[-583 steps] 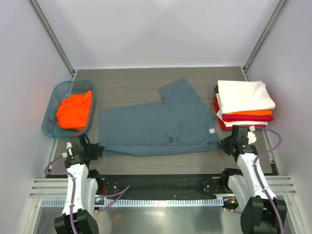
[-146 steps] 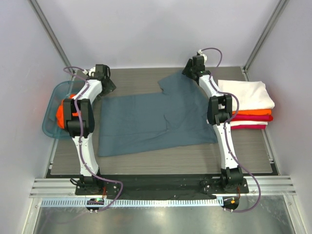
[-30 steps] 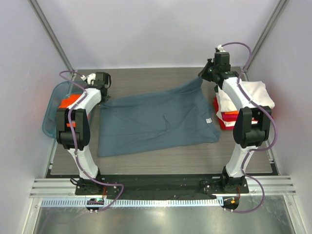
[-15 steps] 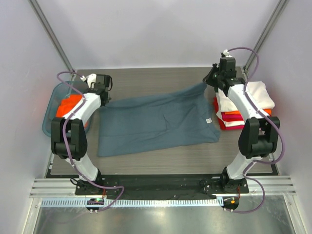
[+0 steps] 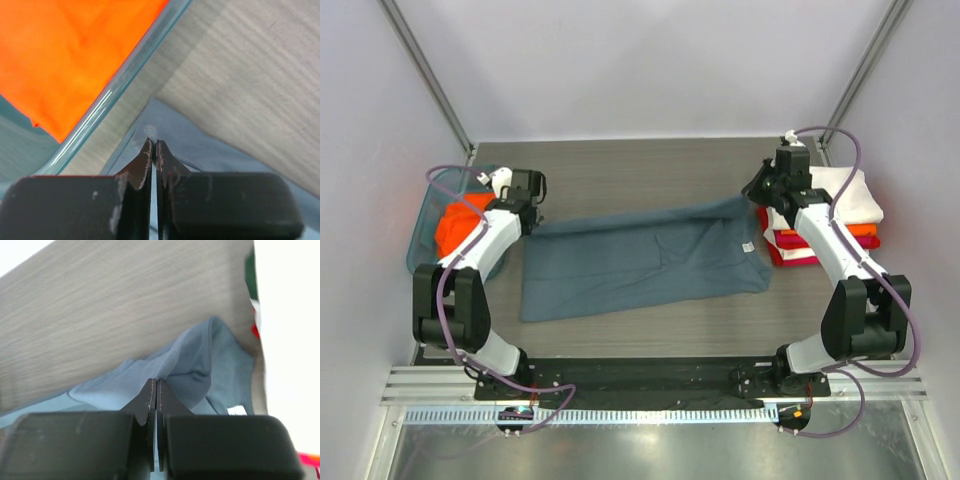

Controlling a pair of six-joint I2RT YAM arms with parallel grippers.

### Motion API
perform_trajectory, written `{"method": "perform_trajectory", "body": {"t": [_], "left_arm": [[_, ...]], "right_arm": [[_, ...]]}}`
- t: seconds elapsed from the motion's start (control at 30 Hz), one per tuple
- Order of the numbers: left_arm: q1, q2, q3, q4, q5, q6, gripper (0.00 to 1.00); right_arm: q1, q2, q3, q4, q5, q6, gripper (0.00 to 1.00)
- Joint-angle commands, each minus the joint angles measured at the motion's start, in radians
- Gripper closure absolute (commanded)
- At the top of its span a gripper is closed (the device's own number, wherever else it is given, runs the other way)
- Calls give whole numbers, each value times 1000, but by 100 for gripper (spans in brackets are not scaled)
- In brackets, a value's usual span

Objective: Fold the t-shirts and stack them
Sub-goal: Fold the tshirt

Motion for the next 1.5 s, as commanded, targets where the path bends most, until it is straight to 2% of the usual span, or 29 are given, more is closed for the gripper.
{"method": "perform_trajectory", "body": {"t": [0.0, 0.27, 0.63, 0.77, 0.87, 0.9, 0.93, 1.0, 1.07, 1.1, 1.13, 1.2, 1.27, 1.4, 1.47], "left_arm": [[-2, -62, -37, 12, -46, -19, 100], [-5, -104, -125, 25, 7, -48, 100], [-24, -162, -247, 35, 27, -102, 100], [-32, -214, -287, 43, 23, -123, 100], [-33, -231, -315, 40, 35, -137, 96], [-33, -243, -322, 42, 37, -142, 92], [-33, -250, -330, 37, 37, -155, 82], [-33, -282, -341, 22, 27, -166, 74], [-33, -314, -342, 5, 15, -171, 65], [-32, -346, -336, -3, 3, -171, 65], [-33, -361, -332, -12, -2, -171, 61], [-33, -388, -321, -34, -5, -166, 60], [-33, -403, -301, -43, 18, -148, 60], [-38, -366, -260, -21, 188, -126, 60], [-82, -336, -240, 18, 265, -125, 60]], "right_arm": [[-4, -96, -74, 27, 42, 14, 99], [-5, -245, -267, 52, 105, 58, 99], [-4, -372, -517, 125, 65, 127, 98], [4, -469, -600, 158, 63, 167, 96], [10, -532, -680, 202, 13, 202, 85], [12, -580, -724, 216, 10, 215, 77], [16, -605, -743, 231, 13, 233, 64], [24, -682, -786, 242, 29, 245, 55], [27, -722, -798, 247, 39, 242, 55], [27, -736, -795, 247, 37, 236, 53], [27, -730, -789, 245, 36, 217, 53], [29, -695, -748, 244, 23, 193, 53], [32, -594, -709, 247, -15, 158, 53], [77, -390, -561, 239, -60, 106, 52], [119, -289, -514, 236, -50, 94, 52]]}}
